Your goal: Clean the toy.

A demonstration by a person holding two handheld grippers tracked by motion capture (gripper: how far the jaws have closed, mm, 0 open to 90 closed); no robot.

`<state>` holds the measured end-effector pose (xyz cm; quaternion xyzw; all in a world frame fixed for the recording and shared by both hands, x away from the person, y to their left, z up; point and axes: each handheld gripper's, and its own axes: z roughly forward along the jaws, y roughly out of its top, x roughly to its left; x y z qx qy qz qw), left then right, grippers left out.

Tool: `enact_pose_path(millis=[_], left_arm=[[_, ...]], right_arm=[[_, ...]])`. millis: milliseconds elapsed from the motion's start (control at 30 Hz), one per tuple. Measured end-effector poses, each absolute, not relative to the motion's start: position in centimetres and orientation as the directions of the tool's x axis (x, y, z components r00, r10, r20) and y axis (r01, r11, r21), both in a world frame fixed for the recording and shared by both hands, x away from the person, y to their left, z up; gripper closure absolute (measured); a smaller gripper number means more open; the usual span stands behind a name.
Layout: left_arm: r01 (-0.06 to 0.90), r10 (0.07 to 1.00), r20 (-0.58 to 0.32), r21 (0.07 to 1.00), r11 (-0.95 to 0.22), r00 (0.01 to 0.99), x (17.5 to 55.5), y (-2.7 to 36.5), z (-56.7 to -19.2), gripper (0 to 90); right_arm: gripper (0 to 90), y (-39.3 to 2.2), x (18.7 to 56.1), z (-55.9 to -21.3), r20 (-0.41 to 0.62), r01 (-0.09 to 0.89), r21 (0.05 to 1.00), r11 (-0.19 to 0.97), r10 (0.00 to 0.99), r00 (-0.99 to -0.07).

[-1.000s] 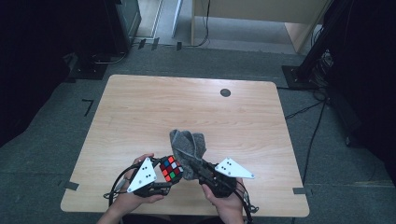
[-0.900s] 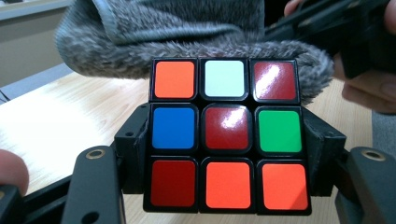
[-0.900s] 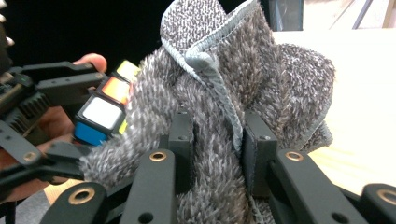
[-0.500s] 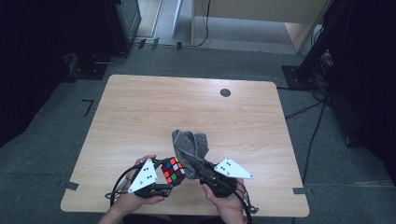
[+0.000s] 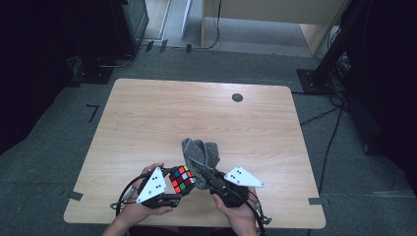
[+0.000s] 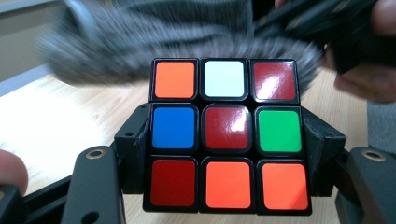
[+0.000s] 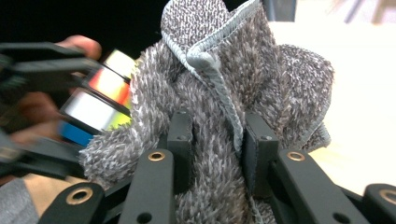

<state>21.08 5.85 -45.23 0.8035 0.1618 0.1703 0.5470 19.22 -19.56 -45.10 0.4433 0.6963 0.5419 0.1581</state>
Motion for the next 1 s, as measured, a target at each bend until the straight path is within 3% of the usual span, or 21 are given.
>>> enact_pose_path(millis=[167, 300, 533, 667, 800, 933, 1000], left_arm=[[0.076, 0.447, 0.124, 0.912, -0.404, 0.886, 21.2, 5.4, -45.8, 34.1], [0.077, 0.443, 0.106, 0.924, -0.375, 0.890, 21.1, 5.5, -45.6, 34.2], [0.090, 0.457, 0.061, 0.949, -0.302, 0.887, 21.4, 6.4, -45.1, 34.1], [0.081, 0.451, 0.107, 0.923, -0.377, 0.886, 21.3, 5.7, -45.6, 34.1], [0.071, 0.450, 0.125, 0.917, -0.394, 0.884, 21.0, 5.3, -45.6, 34.1], [0.062, 0.452, 0.102, 0.940, -0.334, 0.886, 21.0, 6.1, -45.1, 34.2], [0.069, 0.461, 0.081, 0.952, -0.299, 0.883, 21.2, 6.5, -44.9, 34.2]], right_arm=[[69.3, -18.8, 18.4, -43.3, 0.212, 0.383, 0.922, 0.053, 0.759, -0.615], [69.6, -17.8, 17.4, -42.4, 0.130, 0.311, 0.945, 0.104, 0.753, -0.645], [69.8, -19.7, 19.1, -44.4, 0.243, 0.429, 0.902, 0.034, 0.783, -0.573], [69.6, -19.1, 18.4, -43.0, 0.235, 0.377, 0.926, 0.024, 0.747, -0.623], [69.5, -18.1, 18.0, -43.0, 0.160, 0.327, 0.941, 0.086, 0.739, -0.654], [69.7, -19.2, 19.0, -44.8, 0.173, 0.386, 0.919, 0.087, 0.788, -0.591], [69.8, -19.9, 19.3, -45.0, 0.229, 0.421, 0.906, 0.042, 0.787, -0.572]])
